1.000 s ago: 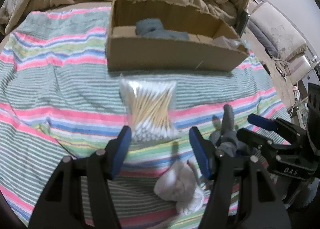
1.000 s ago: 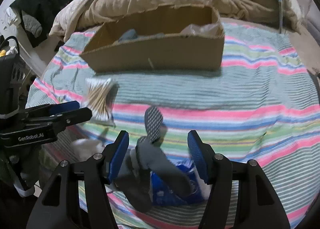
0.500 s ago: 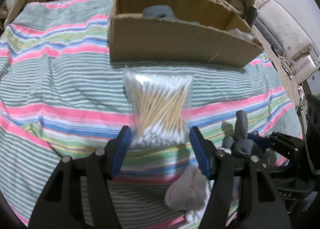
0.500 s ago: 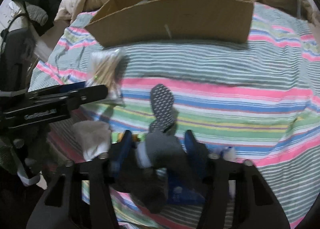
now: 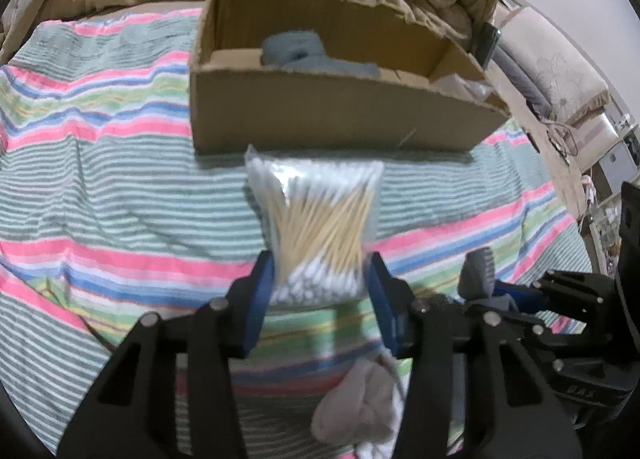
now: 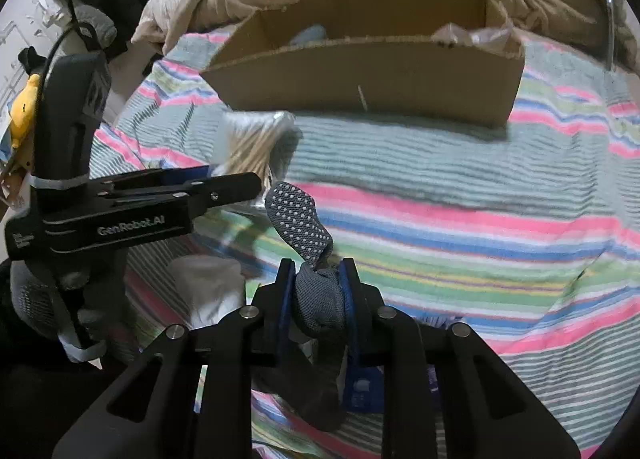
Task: Organize objects
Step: 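Grasp the cotton swab bag with the left gripper while the right gripper grasps the grey dotted glove, then carry the swab bag and grey glove into the box and open both grippers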
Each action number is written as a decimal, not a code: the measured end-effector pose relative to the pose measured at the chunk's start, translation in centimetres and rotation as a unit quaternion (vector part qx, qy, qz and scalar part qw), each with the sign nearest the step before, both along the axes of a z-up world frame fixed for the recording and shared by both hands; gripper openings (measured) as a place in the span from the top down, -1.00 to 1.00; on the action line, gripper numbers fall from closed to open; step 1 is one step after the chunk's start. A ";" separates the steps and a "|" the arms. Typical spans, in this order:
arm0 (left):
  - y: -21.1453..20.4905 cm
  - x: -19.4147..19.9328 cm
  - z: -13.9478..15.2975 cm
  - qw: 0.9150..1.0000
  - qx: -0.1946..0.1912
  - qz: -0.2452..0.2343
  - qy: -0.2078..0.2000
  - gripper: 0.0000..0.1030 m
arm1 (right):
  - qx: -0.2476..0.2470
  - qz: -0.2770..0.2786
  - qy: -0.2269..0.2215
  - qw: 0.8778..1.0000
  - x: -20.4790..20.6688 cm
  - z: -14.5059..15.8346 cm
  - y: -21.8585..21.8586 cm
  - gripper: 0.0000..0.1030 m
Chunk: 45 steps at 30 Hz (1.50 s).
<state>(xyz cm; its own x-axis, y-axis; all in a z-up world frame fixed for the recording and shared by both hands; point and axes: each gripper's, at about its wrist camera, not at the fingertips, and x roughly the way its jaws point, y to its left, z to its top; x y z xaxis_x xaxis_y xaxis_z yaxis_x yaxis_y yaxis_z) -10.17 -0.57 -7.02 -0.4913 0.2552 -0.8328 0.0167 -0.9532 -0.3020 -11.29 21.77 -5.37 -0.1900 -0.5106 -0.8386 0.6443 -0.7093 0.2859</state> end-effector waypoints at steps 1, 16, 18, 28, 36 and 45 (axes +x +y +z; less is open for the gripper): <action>0.0 -0.1 0.0 1.000 0.001 0.000 0.001 0.14 | -0.003 -0.002 0.003 1.000 -0.1 0.4 0.2 0.54; -0.4 0.4 4.3 0.999 0.015 -0.005 0.041 0.18 | -0.031 -0.020 0.051 0.998 -2.1 4.6 0.7 0.54; -0.7 0.7 5.4 0.999 0.017 -0.003 0.052 0.18 | -0.033 -0.023 0.061 0.997 -2.7 5.4 0.5 0.54; -2.4 0.5 9.9 0.994 0.021 0.010 0.106 0.18 | -0.048 -0.031 0.117 0.991 -5.5 9.7 0.2 0.54; -4.0 -1.6 10.4 0.993 0.014 0.026 0.114 0.18 | -0.059 -0.030 0.143 0.988 -8.3 11.4 -0.8 0.53; -4.8 -4.7 9.4 0.994 0.011 0.025 0.108 0.18 | -0.062 -0.022 0.141 0.988 -11.8 10.8 -2.8 0.53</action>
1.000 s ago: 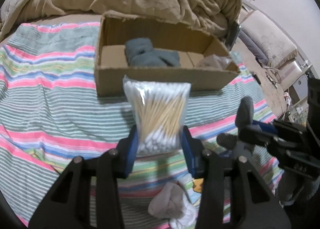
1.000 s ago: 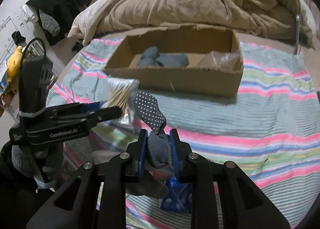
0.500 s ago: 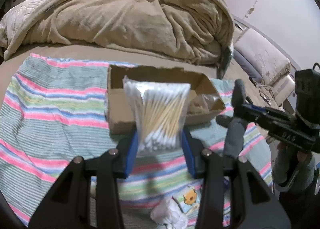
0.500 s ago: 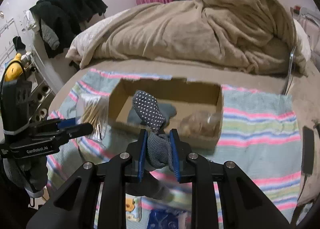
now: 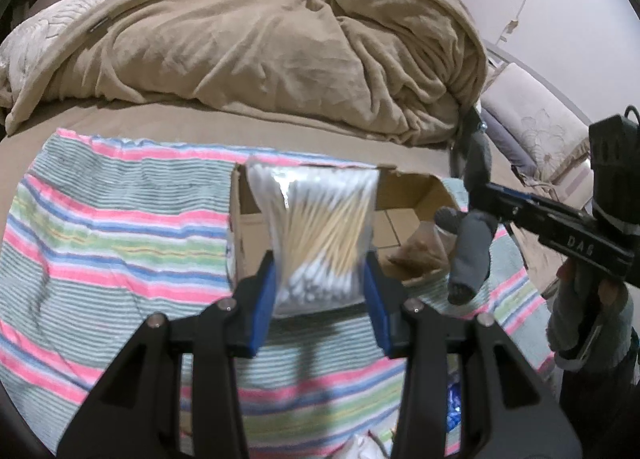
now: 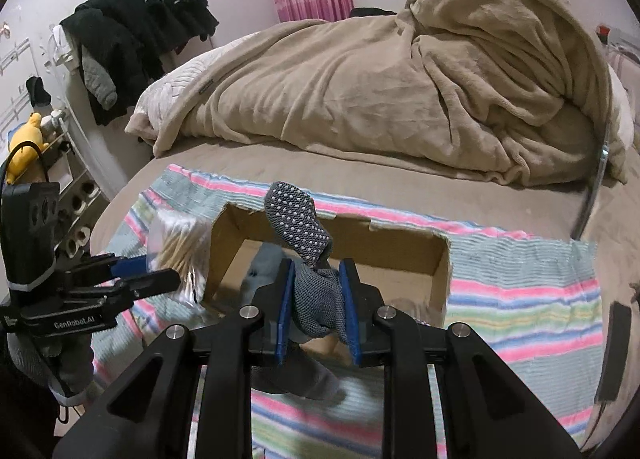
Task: Organize objects
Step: 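Carry the swab bag and grey glove into the box and open both grippers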
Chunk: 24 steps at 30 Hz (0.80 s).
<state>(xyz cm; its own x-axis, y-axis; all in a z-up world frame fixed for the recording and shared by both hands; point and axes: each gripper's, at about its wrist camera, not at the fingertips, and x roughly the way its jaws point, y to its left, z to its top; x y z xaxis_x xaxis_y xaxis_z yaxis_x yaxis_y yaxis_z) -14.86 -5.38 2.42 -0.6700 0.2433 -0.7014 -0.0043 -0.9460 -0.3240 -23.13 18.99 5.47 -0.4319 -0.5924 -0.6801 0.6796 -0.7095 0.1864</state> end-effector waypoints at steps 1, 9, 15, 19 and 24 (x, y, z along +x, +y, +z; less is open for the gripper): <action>0.0 -0.3 -0.3 1.000 0.001 0.001 -0.003 0.18 | 0.001 0.000 0.000 1.000 -0.5 -0.1 -0.2 0.53; -0.7 -2.8 -2.5 1.000 0.007 0.001 -0.022 0.18 | 0.000 -0.006 -0.001 1.000 -3.4 -0.8 -1.6 0.53; -0.9 -3.7 -2.8 1.000 0.010 0.005 -0.023 0.18 | 0.015 -0.002 -0.011 1.000 -4.7 -2.6 -2.9 0.52; -1.2 -3.5 -2.5 1.000 0.011 0.012 -0.024 0.16 | 0.041 -0.002 -0.015 0.999 -4.7 -4.5 -3.6 0.50; -1.4 -3.1 -3.0 0.999 0.005 0.014 -0.033 0.13 | 0.061 -0.001 -0.041 0.997 -4.7 -6.8 -3.6 0.09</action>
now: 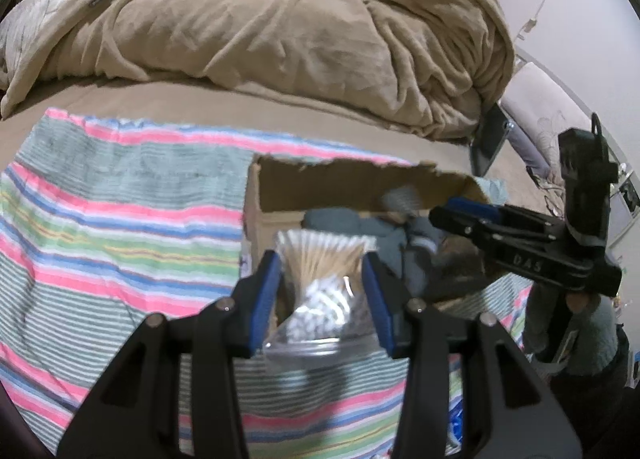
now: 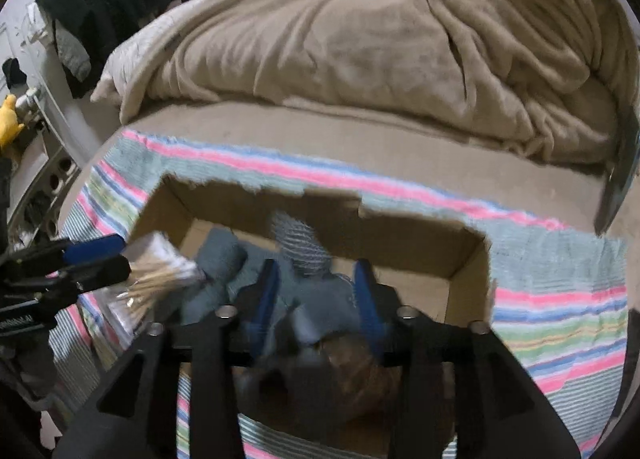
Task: Organize objects
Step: 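Carry the swab bag and grey glove into the box and open both grippers, then grasp the white sock with the left gripper while the right gripper grasps the blue wet-wipes pack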
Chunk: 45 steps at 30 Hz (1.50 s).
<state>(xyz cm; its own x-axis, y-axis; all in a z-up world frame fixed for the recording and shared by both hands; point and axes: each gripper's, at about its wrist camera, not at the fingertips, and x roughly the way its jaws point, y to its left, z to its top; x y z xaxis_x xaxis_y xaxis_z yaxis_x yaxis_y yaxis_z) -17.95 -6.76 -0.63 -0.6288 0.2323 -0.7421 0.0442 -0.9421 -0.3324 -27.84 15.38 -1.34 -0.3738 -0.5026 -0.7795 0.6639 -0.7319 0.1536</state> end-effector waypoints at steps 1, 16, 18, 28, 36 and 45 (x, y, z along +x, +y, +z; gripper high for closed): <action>0.0 0.0 -0.2 1.000 -0.001 0.001 -0.002 0.13 | -0.003 -0.001 -0.002 1.000 0.1 -0.2 0.2 0.07; 0.6 1.4 1.6 1.000 -0.017 0.009 0.010 0.02 | -0.032 -0.032 0.006 0.999 3.5 2.7 6.3 -0.45; 0.8 2.0 2.1 1.000 -0.019 0.007 0.013 -0.21 | -0.036 -0.032 0.009 0.999 4.2 3.2 6.7 -0.53; 2.6 5.6 2.9 0.999 -0.032 -0.019 0.006 -0.24 | -0.040 -0.034 0.015 0.999 7.5 4.3 8.2 -0.54; 4.3 8.4 2.5 0.999 -0.028 -0.033 -0.002 -0.24 | -0.039 -0.037 0.017 0.998 10.0 4.6 9.5 -0.54; 5.8 10.4 1.2 0.999 -0.025 -0.041 -0.022 -0.24 | -0.035 -0.035 0.008 0.999 12.1 3.8 10.2 -0.54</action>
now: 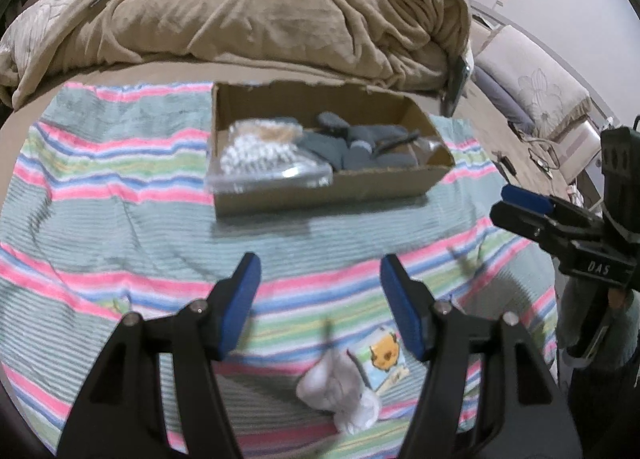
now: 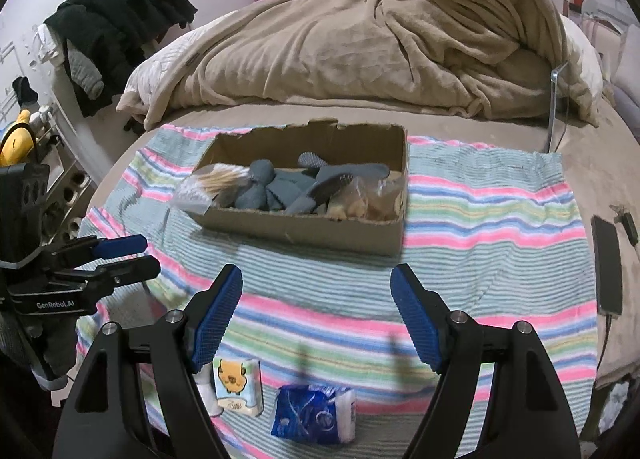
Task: Organize objects
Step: 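Grasp the white sock with the left gripper while the right gripper grasps the blue wet-wipes pack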
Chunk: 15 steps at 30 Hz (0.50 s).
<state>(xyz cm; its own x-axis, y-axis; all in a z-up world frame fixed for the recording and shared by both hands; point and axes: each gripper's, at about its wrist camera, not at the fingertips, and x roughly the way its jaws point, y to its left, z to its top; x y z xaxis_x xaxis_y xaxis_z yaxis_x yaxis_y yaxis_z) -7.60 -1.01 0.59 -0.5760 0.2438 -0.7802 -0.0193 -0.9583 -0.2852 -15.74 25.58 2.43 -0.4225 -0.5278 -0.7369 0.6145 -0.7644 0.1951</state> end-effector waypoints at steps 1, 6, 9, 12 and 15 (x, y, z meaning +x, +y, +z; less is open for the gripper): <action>0.1 0.2 -0.2 1.000 0.000 -0.001 -0.003 -0.24 | 0.001 0.000 -0.001 1.000 0.2 -0.2 0.1 -0.54; 1.0 1.2 -1.7 1.000 -0.003 -0.008 -0.022 -0.24 | 0.008 0.001 -0.013 1.000 1.3 -1.4 0.5 -0.54; 1.5 1.8 -2.5 0.999 -0.005 -0.013 -0.032 -0.24 | 0.012 0.002 -0.027 1.000 2.0 -2.5 0.7 -0.54; 1.8 2.4 -3.1 0.999 -0.008 -0.017 -0.041 -0.24 | 0.016 0.002 -0.036 0.999 2.7 -3.6 1.0 -0.54; 2.0 2.9 -3.8 0.998 -0.013 -0.019 -0.052 -0.24 | 0.019 0.000 -0.046 0.999 3.3 -4.5 1.3 -0.54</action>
